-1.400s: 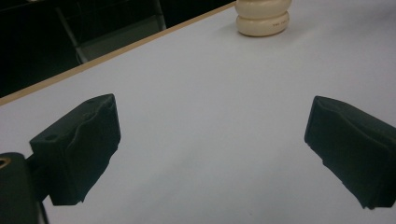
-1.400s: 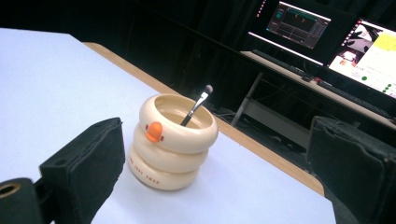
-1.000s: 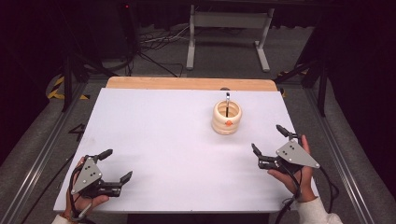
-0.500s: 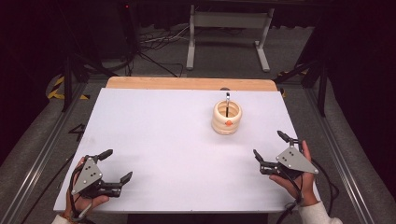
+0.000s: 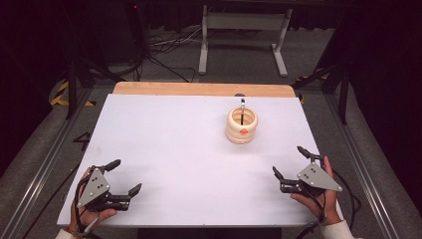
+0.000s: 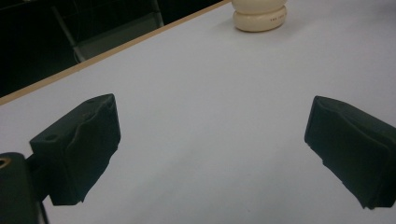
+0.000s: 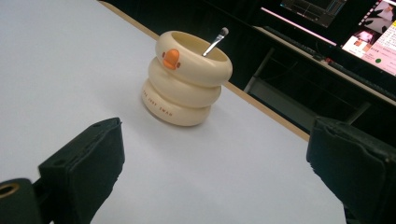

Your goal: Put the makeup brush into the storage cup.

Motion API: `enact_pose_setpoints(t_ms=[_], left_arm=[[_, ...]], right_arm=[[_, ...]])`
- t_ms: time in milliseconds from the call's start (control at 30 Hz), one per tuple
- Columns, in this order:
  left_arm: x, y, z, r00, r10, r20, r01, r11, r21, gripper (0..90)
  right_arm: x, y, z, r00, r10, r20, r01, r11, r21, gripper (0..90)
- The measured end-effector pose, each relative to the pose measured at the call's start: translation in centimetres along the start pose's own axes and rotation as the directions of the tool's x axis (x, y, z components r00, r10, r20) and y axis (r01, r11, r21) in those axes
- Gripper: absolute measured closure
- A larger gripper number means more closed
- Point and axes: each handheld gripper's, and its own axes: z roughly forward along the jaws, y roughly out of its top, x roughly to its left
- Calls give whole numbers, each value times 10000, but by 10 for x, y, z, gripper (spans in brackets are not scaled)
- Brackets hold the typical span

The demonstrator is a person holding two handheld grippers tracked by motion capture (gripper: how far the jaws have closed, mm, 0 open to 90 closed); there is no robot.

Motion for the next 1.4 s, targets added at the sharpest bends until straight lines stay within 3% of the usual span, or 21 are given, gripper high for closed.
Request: enact_pose_setpoints(t_ms=[333, 833, 1000, 1167, 1400], left_arm=[[0, 0, 0, 10000, 16, 23, -16, 10000, -20, 44], [0, 2, 0, 10000, 61, -3, -61, 9999, -116, 44], [0, 2, -1, 10000, -43, -28, 43, 9999, -166, 44], [-1, 3, 0, 9999, 108, 7, -108, 9999, -108, 44], [0, 2, -3, 9999, 108, -10, -108, 9998, -188, 44]], right_arm=[[0, -18, -8, 9998, 199, -14, -198, 9987, 467, 50], [-5, -37, -25, 9982, 607, -24, -604, 9953, 759, 46], [-5, -37, -28, 9974, 725, 36, -726, 9957, 581, 47], [-7, -39, -31, 9947, 1019, 113, -1024, 9935, 497, 46], [-5, -35, -31, 9953, 961, 109, -965, 9943, 451, 46]])
